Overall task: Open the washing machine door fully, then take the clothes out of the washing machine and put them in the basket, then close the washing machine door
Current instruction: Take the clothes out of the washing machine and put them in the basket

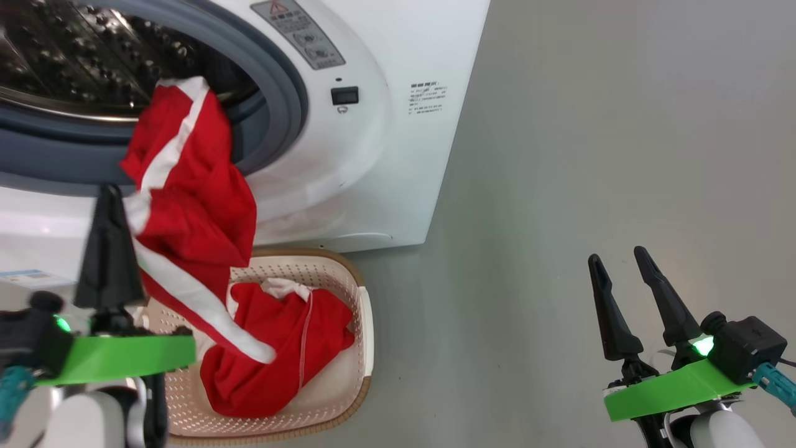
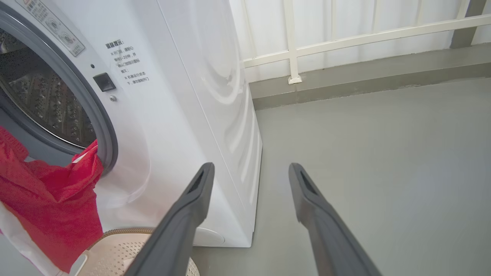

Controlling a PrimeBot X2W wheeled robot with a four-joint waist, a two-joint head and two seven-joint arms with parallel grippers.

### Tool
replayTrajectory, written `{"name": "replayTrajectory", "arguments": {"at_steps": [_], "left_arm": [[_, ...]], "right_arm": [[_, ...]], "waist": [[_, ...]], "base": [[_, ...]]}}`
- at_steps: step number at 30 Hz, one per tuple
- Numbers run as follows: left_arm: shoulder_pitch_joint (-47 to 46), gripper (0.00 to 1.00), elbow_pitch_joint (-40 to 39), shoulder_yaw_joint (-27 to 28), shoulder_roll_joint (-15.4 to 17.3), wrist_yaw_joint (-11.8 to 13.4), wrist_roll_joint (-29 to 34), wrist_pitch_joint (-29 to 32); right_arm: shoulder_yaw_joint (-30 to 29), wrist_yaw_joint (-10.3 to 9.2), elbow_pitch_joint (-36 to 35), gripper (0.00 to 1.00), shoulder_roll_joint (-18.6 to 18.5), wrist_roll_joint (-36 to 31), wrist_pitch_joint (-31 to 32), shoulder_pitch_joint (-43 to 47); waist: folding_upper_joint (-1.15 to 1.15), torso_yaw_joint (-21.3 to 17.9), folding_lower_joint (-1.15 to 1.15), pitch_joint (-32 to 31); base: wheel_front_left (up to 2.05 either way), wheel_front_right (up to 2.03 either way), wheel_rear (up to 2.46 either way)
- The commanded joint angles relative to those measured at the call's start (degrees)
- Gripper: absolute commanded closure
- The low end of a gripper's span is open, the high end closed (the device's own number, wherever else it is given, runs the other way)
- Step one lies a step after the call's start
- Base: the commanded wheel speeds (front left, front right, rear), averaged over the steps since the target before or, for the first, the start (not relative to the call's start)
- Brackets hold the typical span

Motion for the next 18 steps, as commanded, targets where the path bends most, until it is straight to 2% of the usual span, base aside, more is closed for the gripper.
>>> {"name": "replayTrajectory", "arguments": {"at_steps": [1, 12, 18], "left_arm": [[0.7, 1.00, 0.1, 1.4, 1.1, -0.1, -0.1, -0.2], [-3.9, 1.00, 19.9, 1.2, 1.1, -1.5, -0.4, -0.2], [-8.9, 1.00, 29.2, 1.1, 1.1, -2.3, 1.5, -0.2]], "right_arm": [[1.4, 0.01, -1.6, 0.00, -0.5, -0.8, -0.4, -0.7], [2.0, 0.01, -2.0, 0.00, -0.2, -0.8, -0.4, -3.3], [2.2, 0.01, -2.1, 0.00, -0.1, -0.9, -0.4, -5.0]], "waist": [[0.00, -0.1, 0.00, 0.8], [0.00, -0.5, 0.00, 6.0], [0.00, -0.8, 0.00, 9.4]], "base": [[0.00, 0.00, 0.00], [0.00, 0.00, 0.00], [0.00, 0.00, 0.00]]}}
